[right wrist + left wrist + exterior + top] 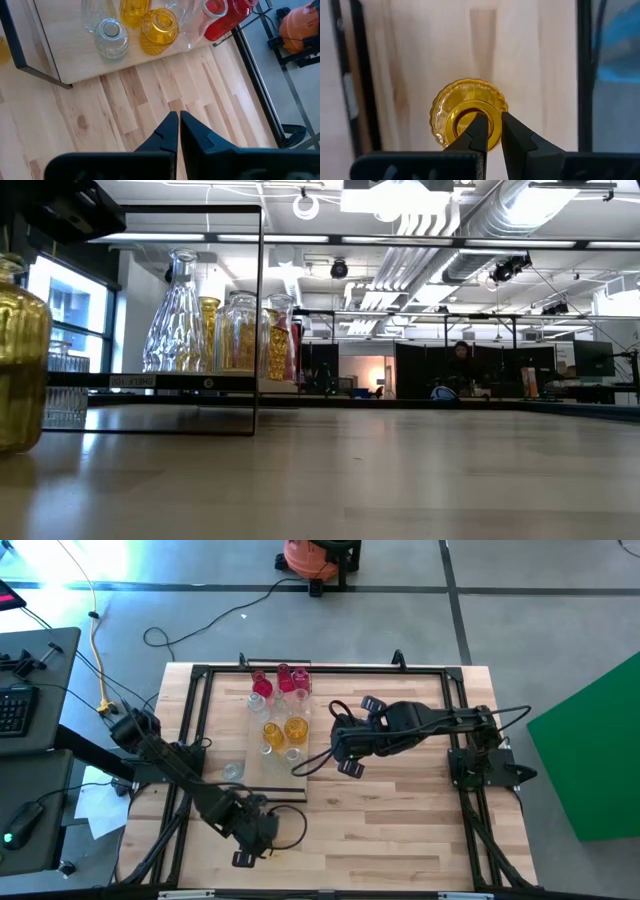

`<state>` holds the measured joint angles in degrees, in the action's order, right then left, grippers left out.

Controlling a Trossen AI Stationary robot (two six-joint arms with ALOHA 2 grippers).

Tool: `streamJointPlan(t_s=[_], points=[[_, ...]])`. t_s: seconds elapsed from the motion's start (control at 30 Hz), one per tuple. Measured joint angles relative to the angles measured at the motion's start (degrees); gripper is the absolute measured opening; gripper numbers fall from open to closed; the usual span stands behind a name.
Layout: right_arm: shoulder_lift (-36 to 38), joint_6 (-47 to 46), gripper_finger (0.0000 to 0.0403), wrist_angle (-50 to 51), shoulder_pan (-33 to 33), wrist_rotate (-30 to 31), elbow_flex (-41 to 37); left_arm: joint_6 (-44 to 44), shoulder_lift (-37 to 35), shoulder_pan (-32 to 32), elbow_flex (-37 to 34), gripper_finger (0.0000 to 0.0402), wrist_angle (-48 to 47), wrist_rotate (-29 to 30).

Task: Sort vases onto shelf
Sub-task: Put the yellow vase on the shelf aligned with the other yellow vase

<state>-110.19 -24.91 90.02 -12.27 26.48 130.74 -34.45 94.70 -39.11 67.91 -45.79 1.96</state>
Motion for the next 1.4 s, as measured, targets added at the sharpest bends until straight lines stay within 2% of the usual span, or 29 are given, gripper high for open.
streamJointPlan(t_s=[0.17, 0.47, 0.7, 1.2, 1.4], points=[[0.0, 0.53, 0.0, -0.04, 0.26, 0.0, 0.0, 0.01, 0.28, 0.0, 3.98, 0.0021, -7.53, 0.88], [0.0, 0.42, 0.0, -0.07, 0.24, -0.02, 0.0, -1.48, 0.17, -0.41, 9.67, 0.002, -12.63, 1.15], [0.0, 0.52, 0.0, -0.07, 0.22, -0.04, 0.0, -3.68, 0.1, -0.72, 17.54, 0.002, -21.79, 1.74], [0.0, 0.55, 0.0, -0.04, 0.22, -0.06, 0.0, -5.27, -0.26, -0.63, 42.88, 0.0021, -44.98, 16.35], [0.02, 0.99, 0.0, -0.01, 0.22, 1.14, 0.0, -5.89, -7.08, 1.45, 44.0, 0.0021, -44.67, 21.57]])
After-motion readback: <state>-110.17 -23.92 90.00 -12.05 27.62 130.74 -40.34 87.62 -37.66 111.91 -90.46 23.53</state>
